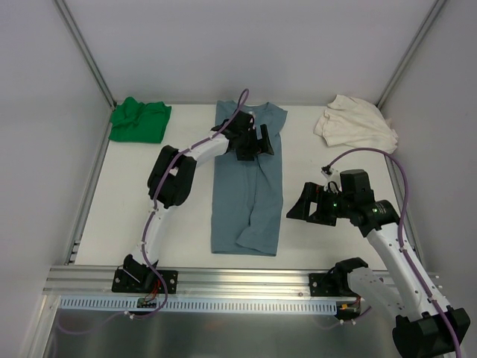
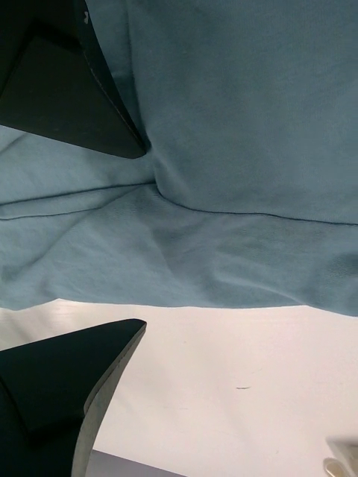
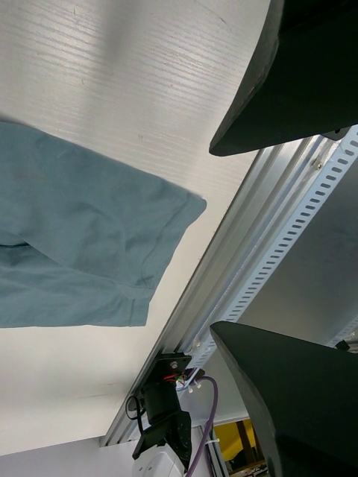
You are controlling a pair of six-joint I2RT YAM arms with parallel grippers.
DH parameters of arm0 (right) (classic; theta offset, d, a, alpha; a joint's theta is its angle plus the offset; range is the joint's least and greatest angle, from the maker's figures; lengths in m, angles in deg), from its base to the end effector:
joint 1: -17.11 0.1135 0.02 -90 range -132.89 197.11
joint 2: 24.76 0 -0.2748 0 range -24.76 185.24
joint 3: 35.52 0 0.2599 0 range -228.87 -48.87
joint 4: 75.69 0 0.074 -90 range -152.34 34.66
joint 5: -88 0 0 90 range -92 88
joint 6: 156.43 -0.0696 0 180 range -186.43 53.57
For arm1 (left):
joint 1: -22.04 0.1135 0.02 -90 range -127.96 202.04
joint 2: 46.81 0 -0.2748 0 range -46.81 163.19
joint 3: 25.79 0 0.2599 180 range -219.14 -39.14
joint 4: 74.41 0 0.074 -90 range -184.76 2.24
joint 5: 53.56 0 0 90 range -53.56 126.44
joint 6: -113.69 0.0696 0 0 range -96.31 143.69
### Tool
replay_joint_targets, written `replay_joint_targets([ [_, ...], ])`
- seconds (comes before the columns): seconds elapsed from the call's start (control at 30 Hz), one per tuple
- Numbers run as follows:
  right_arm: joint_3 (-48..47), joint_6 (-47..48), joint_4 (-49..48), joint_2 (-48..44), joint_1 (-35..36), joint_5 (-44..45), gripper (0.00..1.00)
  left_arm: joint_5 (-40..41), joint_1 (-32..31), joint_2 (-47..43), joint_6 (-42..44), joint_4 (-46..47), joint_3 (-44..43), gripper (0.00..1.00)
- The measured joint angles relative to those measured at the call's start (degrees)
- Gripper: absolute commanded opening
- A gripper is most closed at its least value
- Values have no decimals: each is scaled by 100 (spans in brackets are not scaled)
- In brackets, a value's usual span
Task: Fold and stack the t-shirts
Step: Rotate the tshirt 90 degrees
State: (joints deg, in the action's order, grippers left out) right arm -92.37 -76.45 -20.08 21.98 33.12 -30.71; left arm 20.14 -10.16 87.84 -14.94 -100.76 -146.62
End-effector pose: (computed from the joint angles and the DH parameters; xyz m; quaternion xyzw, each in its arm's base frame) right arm 0.1659 0.0824 0.2629 -0.1406 0.8905 0.3062 0.3057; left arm 0.4745 -0.3219 0.1561 0.0093 0.8997 -0.3464 0.2654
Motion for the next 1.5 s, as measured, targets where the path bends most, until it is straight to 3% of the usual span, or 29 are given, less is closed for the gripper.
replay_joint_targets([
  [0.2,2,7,-2,0,-15,0,100,-83,2,166,-129,33,-208,88],
  [0.3,2,17,-2,0,-37,0,100,-122,0,223,-166,48,-273,77],
  [0.33,2,26,-2,0,-48,0,100,-127,0,236,-179,57,-273,70],
  [0.37,2,28,-2,0,-57,0,99,-136,0,260,-203,72,-273,48],
  [0.47,2,44,-9,35,-81,0,99,-157,0,343,-262,70,-275,0],
  [0.93,125,39,-260,173,-116,-70,100,74,0,245,-17,-345,-306,0],
  [1.3,210,0,-308,162,-116,-177,99,466,7,-146,411,-1071,-1193,0],
  [1.37,210,-2,-308,151,-116,-192,99,494,9,-151,466,-1113,-1285,8],
  [1.4,210,-2,-308,144,-116,-199,99,505,11,-151,496,-1139,-1296,21],
  [1.43,210,-2,-306,138,-116,-201,100,505,28,-151,518,-1182,-1296,41],
  [1.47,210,-2,-306,127,-116,-205,100,507,39,-151,562,-1241,-1296,90],
  [1.5,210,0,-306,116,-116,-212,100,522,52,-151,562,-1316,-1296,98],
])
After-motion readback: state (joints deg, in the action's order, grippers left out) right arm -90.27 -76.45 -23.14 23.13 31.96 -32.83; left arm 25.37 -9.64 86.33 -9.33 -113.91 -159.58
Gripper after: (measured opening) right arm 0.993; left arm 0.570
